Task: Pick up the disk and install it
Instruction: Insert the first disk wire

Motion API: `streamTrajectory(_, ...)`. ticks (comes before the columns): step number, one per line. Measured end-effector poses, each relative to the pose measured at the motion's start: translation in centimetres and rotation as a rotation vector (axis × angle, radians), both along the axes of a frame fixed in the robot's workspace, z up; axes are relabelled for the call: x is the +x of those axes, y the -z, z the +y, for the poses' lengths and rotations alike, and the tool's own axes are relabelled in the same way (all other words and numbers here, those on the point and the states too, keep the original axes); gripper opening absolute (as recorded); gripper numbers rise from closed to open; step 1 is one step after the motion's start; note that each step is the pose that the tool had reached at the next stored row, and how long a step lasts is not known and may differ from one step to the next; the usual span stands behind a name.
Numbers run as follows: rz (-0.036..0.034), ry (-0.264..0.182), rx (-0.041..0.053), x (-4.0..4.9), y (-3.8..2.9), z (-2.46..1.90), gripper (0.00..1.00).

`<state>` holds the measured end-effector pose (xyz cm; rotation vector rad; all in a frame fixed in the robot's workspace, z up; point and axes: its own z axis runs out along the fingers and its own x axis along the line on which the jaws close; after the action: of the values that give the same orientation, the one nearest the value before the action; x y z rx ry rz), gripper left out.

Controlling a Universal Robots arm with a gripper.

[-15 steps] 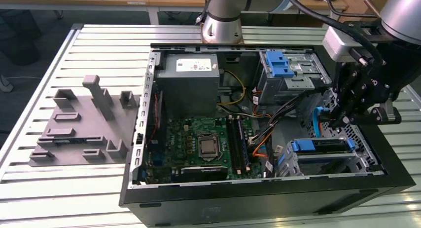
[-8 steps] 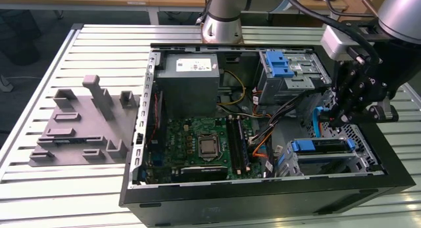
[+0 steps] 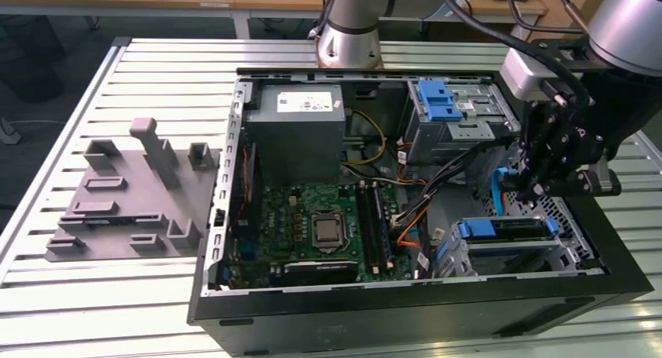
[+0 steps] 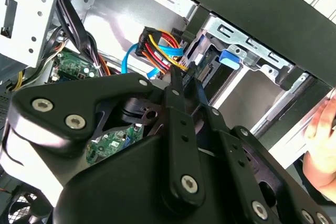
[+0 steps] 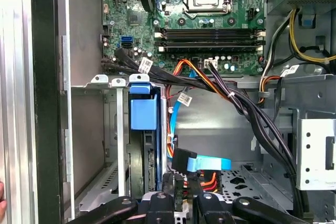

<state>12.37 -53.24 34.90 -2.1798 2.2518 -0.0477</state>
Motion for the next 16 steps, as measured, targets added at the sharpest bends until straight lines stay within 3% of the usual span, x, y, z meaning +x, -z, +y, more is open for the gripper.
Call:
streamTrajectory(1,0.0,0.0,-0.0001,0.0,0.0,0.0,0.24)
streamTrajectory(2,0.0,0.0,-0.0001,0.0,0.0,0.0,0.17)
streamTrajectory(10,0.0004,0.001,0.0001,0.0,0.02,-0.19,0.16)
streamTrajectory(12,0.0033,0.001,0.0,0.0,0.02,-0.41,0.16)
streamTrajectory(16,0.0163,0.008,-0.0024,0.1,0.02,-0.55,0.16)
